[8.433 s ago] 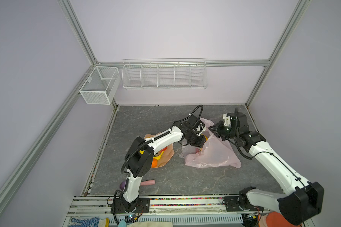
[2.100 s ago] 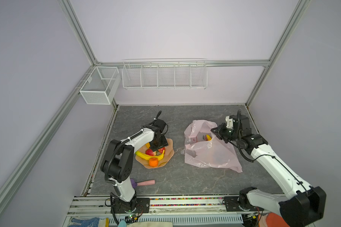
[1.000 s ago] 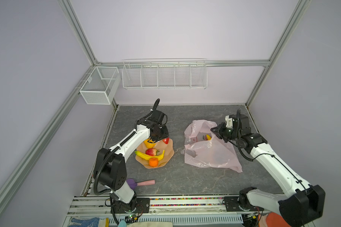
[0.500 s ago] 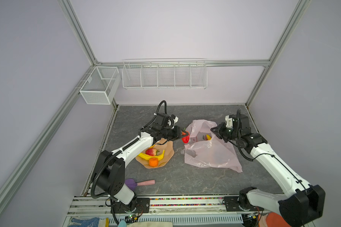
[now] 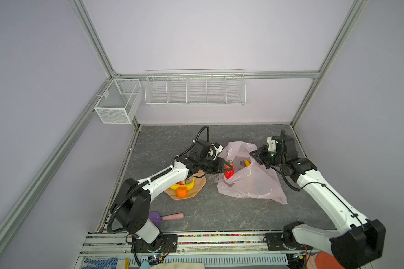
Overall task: Place the fruits into the plastic bag
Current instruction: Place the fruit in the plastic bag.
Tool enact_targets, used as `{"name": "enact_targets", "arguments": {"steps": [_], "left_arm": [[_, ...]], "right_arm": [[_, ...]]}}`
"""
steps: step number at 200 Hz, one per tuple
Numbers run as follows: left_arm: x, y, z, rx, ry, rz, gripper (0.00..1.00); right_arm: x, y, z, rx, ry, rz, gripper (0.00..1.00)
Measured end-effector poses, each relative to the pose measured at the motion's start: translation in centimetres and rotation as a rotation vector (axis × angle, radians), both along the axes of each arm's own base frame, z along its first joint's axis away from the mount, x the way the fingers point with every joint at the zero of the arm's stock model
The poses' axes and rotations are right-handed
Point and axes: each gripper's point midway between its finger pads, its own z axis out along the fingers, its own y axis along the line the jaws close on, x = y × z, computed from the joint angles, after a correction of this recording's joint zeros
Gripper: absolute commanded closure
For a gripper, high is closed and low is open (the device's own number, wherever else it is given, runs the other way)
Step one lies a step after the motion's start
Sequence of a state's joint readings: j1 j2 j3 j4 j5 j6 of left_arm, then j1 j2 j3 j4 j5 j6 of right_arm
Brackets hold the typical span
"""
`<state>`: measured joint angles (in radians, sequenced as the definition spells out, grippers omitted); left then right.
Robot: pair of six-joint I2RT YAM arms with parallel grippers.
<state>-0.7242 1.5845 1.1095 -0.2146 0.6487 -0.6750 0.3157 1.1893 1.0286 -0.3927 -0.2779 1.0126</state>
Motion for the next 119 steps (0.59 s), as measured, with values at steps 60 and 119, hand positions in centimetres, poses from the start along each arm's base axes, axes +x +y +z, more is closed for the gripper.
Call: {"name": "enact_targets", "arguments": {"steps": [60,119], "left_arm": [[-2.2,-2.2,-2.7,0.085,-0.010,-0.091,0.87],[-2.4,-4.6,-3.5,0.153,-0.041,-0.170,0.88]], "right_arm": [[0.0,0.0,0.0,0.000,0.000,0.000,0.93],[-0.1,-0.1,0.4,0.003,-0.010,0.000,0.93]]}}
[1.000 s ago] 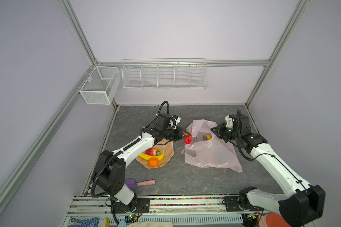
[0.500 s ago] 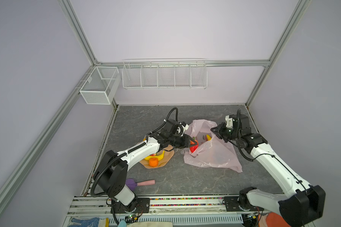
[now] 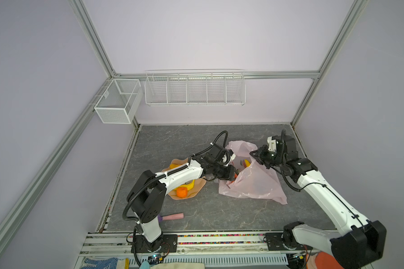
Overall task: Place the fruits into the plastic bag
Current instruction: Place the fruit in the plastic bag.
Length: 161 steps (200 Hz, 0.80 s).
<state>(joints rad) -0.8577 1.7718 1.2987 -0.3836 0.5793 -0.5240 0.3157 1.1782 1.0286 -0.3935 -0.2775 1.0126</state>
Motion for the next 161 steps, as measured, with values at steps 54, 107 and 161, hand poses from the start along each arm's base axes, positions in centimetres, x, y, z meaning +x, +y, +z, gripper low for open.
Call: {"name": "enact_targets", "arguments": {"steps": [54,107,161], "left_arm": [[0.3,-2.5,-1.2,0.028,-0.012,-0.058,0.88],[1.0,-4.7,-1.6,0.022,-0.006,-0.079,0.87],[0.2,-7.8,-2.8,0.006,0.043,-0.097,0.87]], "right_arm": [[-0.2,-0.1,0.4,0.004,-0.011,0.000,0.93],[-0.5,-0.2,0.5,0.005,-0.019,-0.001,0.93],[-0.7,-0.3,0.0,0.003,-0.009,-0.006,0.93]]}}
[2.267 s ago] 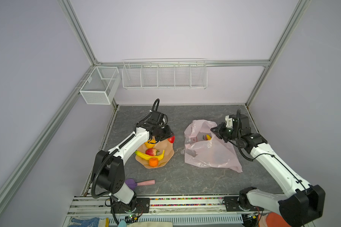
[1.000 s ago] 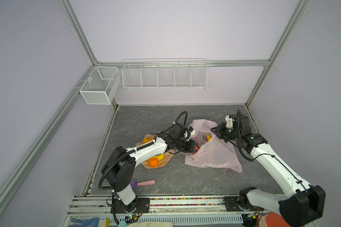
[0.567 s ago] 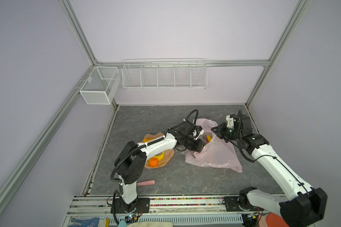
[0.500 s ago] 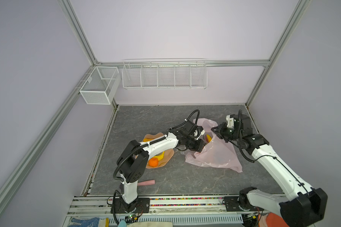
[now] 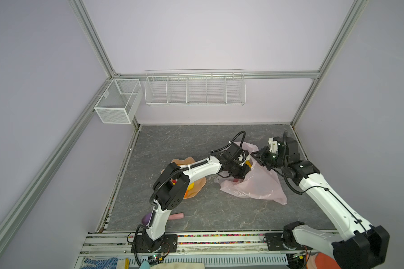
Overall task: Place the fruits into the plastic bag
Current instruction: Place the fruit in the plastic bag.
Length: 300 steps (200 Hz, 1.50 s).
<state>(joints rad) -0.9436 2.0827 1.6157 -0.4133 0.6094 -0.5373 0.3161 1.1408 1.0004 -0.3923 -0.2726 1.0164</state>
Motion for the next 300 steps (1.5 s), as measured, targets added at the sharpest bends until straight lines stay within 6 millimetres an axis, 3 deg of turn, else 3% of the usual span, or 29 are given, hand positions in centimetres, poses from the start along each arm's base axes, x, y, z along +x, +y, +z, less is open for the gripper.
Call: {"name": "enact_targets", "arguments": {"steps": [43,70,112,159,186,239,259,300], "left_arm": [[0.7,-1.9,0.5,-0.010,0.005,0.004,0.78],[1.5,-3.0,1.4,-0.028,0.012,0.021,0.62],[2.0,-3.7,0.9,-0.016,0.053,0.056,0.23],[2.1,-3.1,0.6,0.015,0.069,0.091,0.12],[2.1,-2.1,0.8,0.052,0.058,0.121,0.10],[2.7,1.3,3.7,0.138,-0.027,0.203,0.09],[2.6,3.4,3.5,0.216,-0.052,0.236,0.09],[2.9,9.8,3.5,0.353,-0.087,0.344,0.09]], "right_arm": [[-0.2,-0.1,-0.4,-0.001,0.007,-0.005,0.93],[-0.2,-0.1,-0.4,0.000,0.004,-0.006,0.93],[-0.2,-0.2,-0.2,0.001,-0.003,-0.008,0.94],[-0.3,-0.2,-0.2,0.001,-0.004,-0.008,0.94],[-0.3,-0.2,-0.2,0.001,-0.004,-0.008,0.93],[-0.5,0.1,0.3,0.014,-0.019,0.008,0.93],[-0.7,-0.1,0.6,0.009,-0.028,0.001,0.93],[-0.7,-0.6,0.3,-0.006,-0.015,-0.015,0.93]]}}
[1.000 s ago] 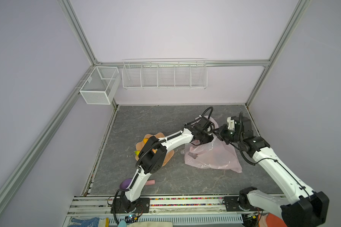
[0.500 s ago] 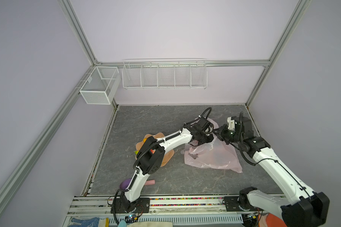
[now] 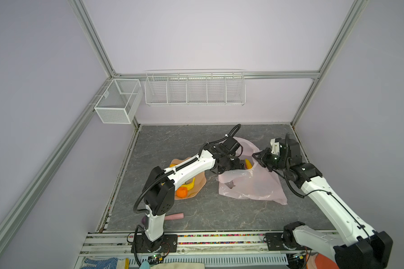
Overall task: Place the fruits into the plastic bag
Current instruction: Place the fruit in the plastic bag, then pick up the fruit from the plate.
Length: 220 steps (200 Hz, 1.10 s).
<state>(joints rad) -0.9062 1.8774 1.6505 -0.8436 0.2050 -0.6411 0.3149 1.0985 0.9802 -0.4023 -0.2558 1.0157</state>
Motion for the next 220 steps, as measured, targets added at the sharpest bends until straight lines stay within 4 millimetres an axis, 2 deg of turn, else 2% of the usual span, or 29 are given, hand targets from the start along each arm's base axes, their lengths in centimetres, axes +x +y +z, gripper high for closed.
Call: {"name": "enact_targets", "arguments": {"steps": [70,90,106,121,139,187,220], "left_arm": [[2.1,10.3,0.4,0.072,-0.015,0.279,0.08],[2.8,12.2,0.5,0.074,-0.016,0.331,0.08],[3.4,12.8,0.7,0.068,-0.021,0.351,0.08],[3.5,12.5,0.9,0.045,-0.017,0.341,0.09],[3.3,11.2,1.3,-0.001,-0.011,0.297,0.09],[1.6,4.5,2.9,-0.131,-0.010,0.106,0.10],[1.1,4.2,3.2,-0.141,-0.010,0.092,0.09]], "right_arm": [[0.0,0.1,-0.1,-0.002,0.003,0.004,0.93],[0.1,0.1,-0.3,-0.004,0.009,0.005,0.93],[0.2,0.1,-0.5,-0.006,0.014,0.004,0.93],[0.2,0.1,-0.5,-0.006,0.015,0.004,0.93],[0.2,0.1,-0.6,-0.007,0.019,0.004,0.93],[0.4,0.2,-0.8,-0.009,0.024,0.003,0.93],[0.5,0.1,-0.5,-0.012,0.016,0.002,0.93]]}}
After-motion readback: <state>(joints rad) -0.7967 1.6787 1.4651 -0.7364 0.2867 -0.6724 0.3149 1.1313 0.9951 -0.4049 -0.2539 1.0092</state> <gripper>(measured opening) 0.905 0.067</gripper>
